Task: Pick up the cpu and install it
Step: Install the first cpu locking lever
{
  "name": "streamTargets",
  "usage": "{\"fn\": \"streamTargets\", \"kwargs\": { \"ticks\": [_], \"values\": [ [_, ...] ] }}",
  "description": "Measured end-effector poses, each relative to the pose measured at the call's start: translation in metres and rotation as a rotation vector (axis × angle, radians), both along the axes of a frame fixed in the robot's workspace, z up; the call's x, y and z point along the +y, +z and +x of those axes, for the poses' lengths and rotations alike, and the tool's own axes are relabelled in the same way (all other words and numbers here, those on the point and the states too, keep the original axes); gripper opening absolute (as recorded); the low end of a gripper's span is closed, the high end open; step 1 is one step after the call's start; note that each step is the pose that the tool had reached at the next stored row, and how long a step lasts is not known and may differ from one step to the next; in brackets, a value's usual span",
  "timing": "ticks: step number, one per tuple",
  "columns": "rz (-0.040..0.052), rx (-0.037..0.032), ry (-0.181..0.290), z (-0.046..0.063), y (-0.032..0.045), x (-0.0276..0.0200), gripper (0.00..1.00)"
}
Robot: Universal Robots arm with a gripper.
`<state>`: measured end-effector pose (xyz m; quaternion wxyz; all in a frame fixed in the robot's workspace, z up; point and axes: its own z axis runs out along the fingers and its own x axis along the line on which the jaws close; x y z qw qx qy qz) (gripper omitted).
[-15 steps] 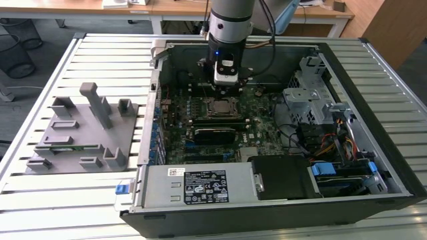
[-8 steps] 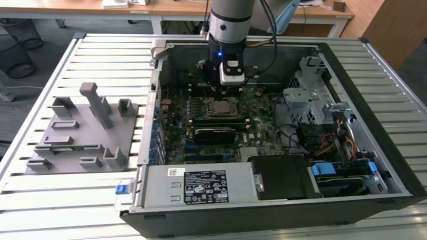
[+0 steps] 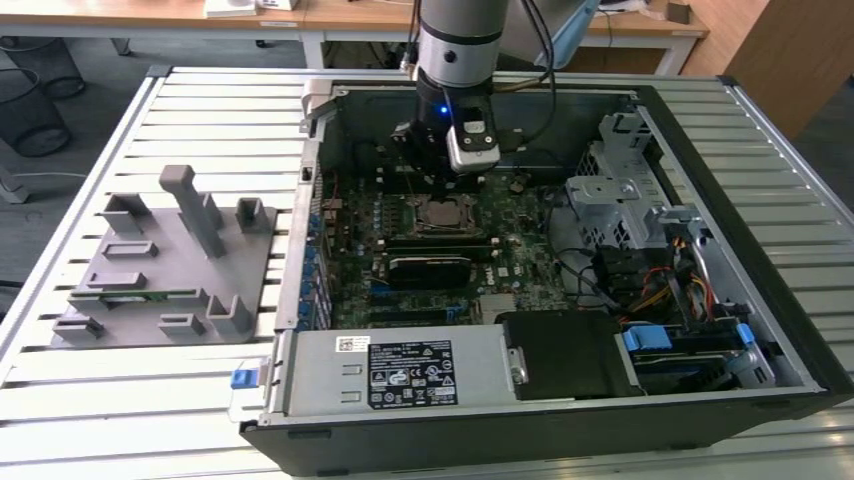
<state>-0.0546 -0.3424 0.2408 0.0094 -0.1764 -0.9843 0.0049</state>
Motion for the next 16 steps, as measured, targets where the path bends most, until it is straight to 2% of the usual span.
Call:
{"fn": "streamTargets", "kwargs": {
  "ticks": [2, 5, 16],
  "values": [
    [-0.0001, -0.0064, 0.008, 0.0, -0.0002, 0.0001, 0.11],
    [0.0009, -0.0078, 0.021, 0.0001, -0.0005, 0.0002, 0.11],
    [0.0017, -0.0077, 0.219, 0.0, -0.0021, 0.0002, 0.11]
  ]
}}
